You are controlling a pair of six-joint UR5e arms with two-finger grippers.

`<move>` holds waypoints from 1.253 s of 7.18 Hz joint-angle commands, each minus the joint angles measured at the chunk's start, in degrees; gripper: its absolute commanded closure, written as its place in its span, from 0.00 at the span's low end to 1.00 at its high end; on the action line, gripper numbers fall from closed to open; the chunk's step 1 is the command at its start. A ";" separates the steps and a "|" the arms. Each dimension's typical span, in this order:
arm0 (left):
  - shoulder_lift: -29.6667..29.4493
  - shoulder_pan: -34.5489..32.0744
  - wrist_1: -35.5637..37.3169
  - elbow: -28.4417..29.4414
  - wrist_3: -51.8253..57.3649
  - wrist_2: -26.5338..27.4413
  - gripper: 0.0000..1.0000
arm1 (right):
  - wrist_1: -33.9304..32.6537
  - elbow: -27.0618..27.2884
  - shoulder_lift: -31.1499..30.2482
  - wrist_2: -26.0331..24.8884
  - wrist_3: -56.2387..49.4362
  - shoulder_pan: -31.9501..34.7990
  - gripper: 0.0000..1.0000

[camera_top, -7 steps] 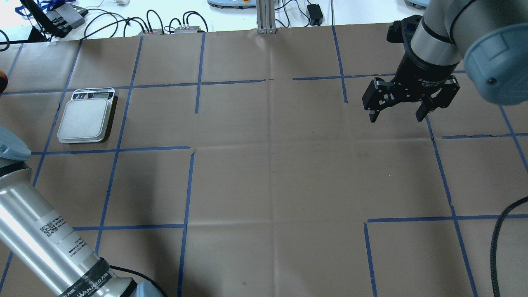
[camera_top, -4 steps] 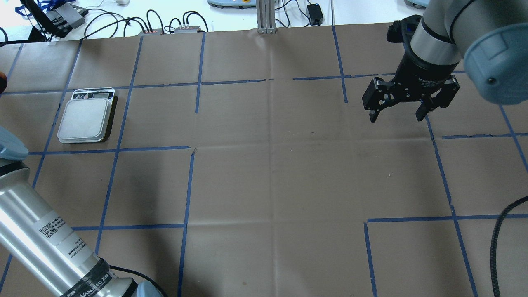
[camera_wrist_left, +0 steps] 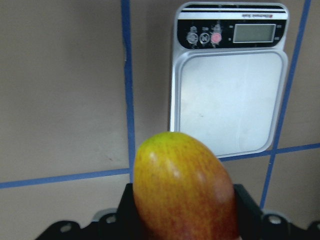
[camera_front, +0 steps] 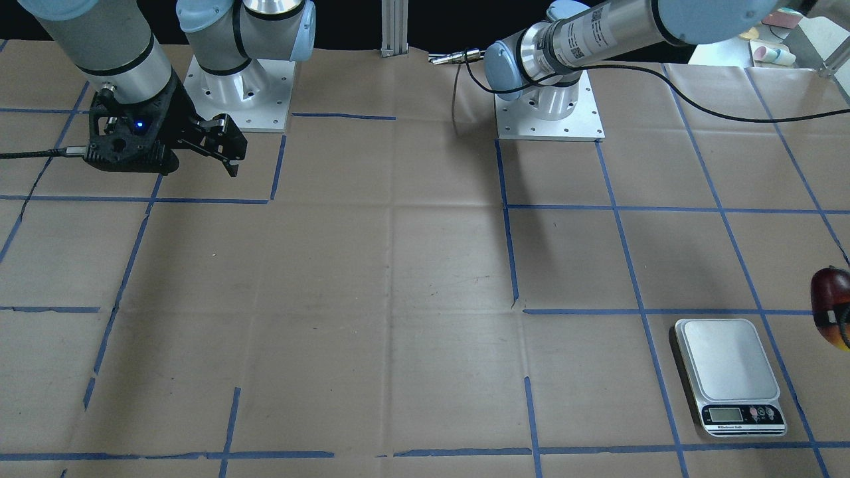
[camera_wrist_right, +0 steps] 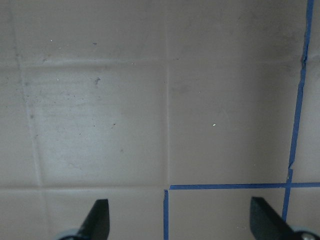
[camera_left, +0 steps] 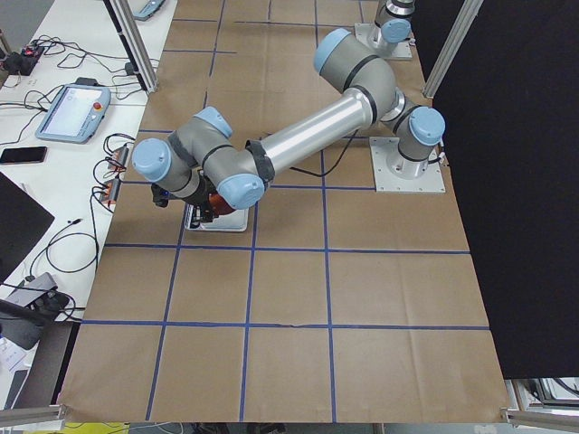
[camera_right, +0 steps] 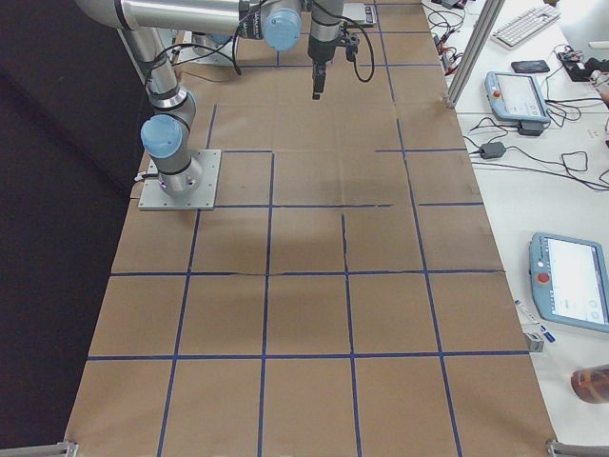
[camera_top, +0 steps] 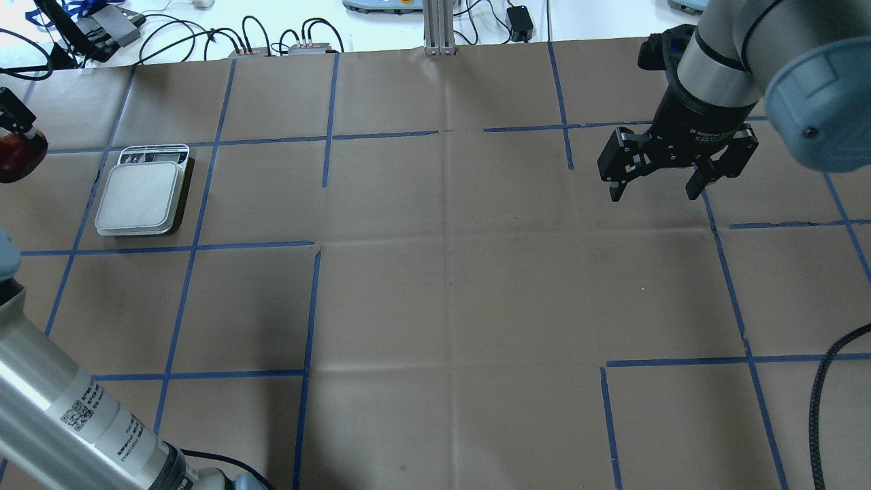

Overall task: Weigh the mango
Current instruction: 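Carry the mango with the left gripper over the white scale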

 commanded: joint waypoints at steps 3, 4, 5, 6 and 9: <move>6.37 -3.98 33.43 -26.31 -7.68 0.17 0.82 | 0.00 0.00 0.00 0.00 0.00 0.00 0.00; 5.40 -4.42 34.80 -26.25 -8.81 0.17 0.81 | 0.00 0.00 0.00 0.00 0.00 0.00 0.00; 4.35 -4.94 36.12 -26.25 -9.95 0.08 0.81 | 0.00 0.00 0.00 0.00 0.00 0.00 0.00; 3.30 -5.30 38.22 -26.25 -10.22 0.08 0.79 | 0.00 0.00 0.00 0.00 0.00 0.00 0.00; 1.79 -6.35 41.14 -25.46 -10.49 -0.09 0.47 | 0.00 0.00 0.00 0.00 0.00 0.00 0.00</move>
